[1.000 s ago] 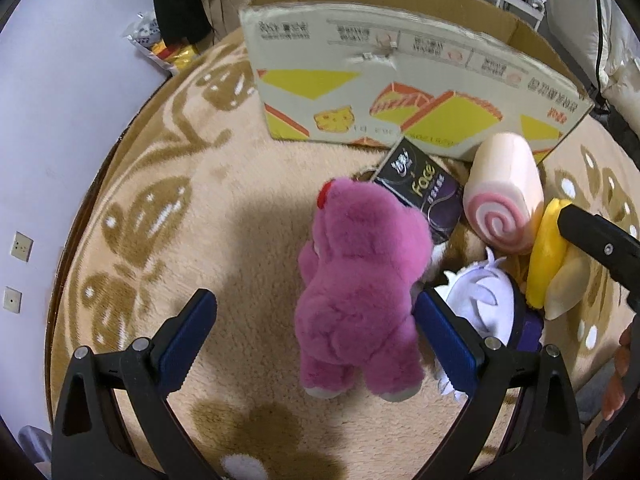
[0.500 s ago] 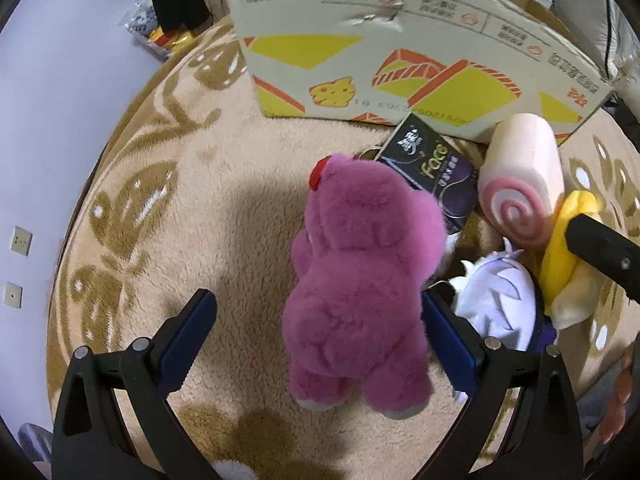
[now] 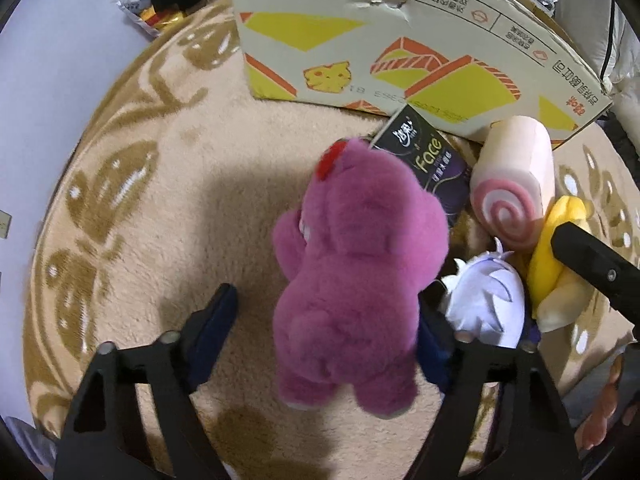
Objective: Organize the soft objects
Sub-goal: 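Grasp the pink bear with the left tool while the right tool grasps the yellow dog plush, then carry the pink bear and yellow dog plush up over the box with both tools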
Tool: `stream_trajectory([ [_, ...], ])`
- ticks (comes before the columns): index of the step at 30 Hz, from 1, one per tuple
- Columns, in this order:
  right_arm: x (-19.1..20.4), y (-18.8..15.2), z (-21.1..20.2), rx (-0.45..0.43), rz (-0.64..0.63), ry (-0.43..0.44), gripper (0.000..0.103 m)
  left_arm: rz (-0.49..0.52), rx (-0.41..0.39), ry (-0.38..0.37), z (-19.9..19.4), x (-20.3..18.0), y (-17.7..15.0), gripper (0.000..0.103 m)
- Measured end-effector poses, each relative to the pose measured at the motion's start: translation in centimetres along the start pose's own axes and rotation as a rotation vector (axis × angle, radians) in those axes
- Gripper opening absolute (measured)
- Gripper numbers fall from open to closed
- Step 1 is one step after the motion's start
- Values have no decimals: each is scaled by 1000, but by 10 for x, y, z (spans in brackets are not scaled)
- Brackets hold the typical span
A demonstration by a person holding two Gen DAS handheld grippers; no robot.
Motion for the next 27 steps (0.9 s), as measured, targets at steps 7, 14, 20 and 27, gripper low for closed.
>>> stream_trajectory([
  [7, 4, 1, -5, -16, -18, -15, 86, 45, -22, -15, -6, -10, -8, 50],
  [14, 3, 5, -15, -50, -36, -48, 85, 25, -75, 1, -21, -9, -8, 49],
  [20, 0, 12, -30, -101, -45, -76, 85, 22, -157, 42, -37, -7, -6, 49],
  [27, 8, 23, -55, -203, -80, -64, 85, 0, -307, 49, -67, -5, 1, 49],
])
Point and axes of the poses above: each gripper's, at about its wrist camera, not at the fingertips, and z roughly the way its jaws point, x to its left, y to its top, the point moved 4 cm from there along z, roughly the way its jaws point, and after that the axes turned 7 degrees about -z, right-handed, at the moved point
